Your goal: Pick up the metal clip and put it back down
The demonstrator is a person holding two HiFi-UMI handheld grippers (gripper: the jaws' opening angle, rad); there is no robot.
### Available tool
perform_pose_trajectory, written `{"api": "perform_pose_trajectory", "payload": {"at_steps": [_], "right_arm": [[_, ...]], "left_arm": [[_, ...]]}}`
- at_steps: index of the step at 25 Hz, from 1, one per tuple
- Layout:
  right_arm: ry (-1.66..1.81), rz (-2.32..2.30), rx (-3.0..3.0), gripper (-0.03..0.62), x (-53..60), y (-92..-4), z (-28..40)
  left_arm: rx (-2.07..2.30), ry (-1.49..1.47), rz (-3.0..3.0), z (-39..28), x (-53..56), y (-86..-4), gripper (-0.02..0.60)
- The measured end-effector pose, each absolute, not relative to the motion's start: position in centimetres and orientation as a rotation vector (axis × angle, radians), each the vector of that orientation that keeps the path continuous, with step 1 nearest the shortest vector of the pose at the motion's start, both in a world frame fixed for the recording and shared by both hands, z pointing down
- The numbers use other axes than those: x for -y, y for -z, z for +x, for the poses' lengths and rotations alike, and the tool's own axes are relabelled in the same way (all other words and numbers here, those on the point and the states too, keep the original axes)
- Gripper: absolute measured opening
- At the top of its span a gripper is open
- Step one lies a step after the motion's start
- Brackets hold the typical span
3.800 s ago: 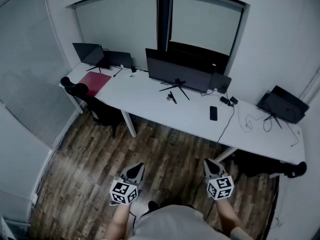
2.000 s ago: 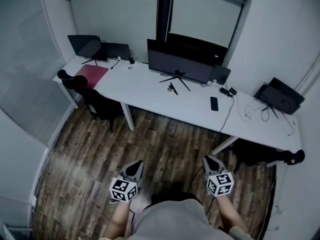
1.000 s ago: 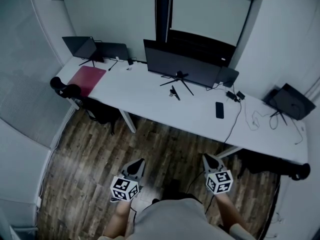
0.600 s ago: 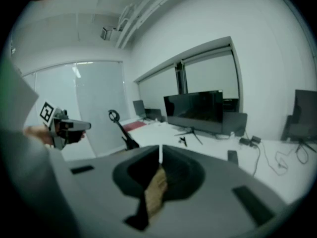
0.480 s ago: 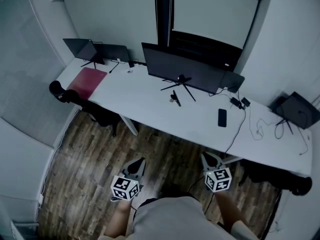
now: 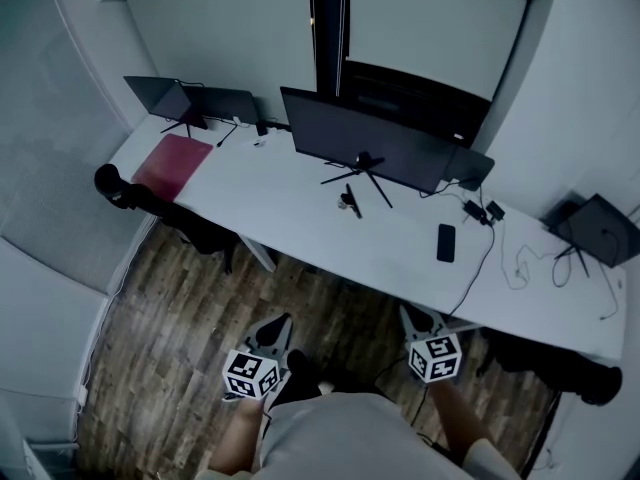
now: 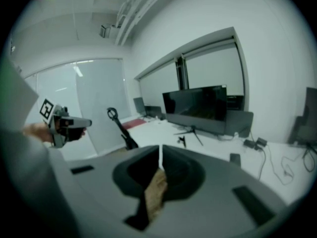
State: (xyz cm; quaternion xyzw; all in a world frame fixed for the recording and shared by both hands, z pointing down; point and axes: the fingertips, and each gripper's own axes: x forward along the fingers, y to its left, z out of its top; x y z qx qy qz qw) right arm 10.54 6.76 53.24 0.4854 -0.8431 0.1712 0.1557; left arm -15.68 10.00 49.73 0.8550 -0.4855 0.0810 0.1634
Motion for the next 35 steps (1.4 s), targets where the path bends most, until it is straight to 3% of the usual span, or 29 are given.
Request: {"api": "perform_pose_trajectory", "payload": {"at_steps": [35], "right_arm": [[-0.507, 1.688, 2.129, 0.037, 8.6, -54.5, -0.5]], "left_arm": [[0.900, -0.314, 2.612, -23.9, 13.3, -52.8, 0.032]]}}
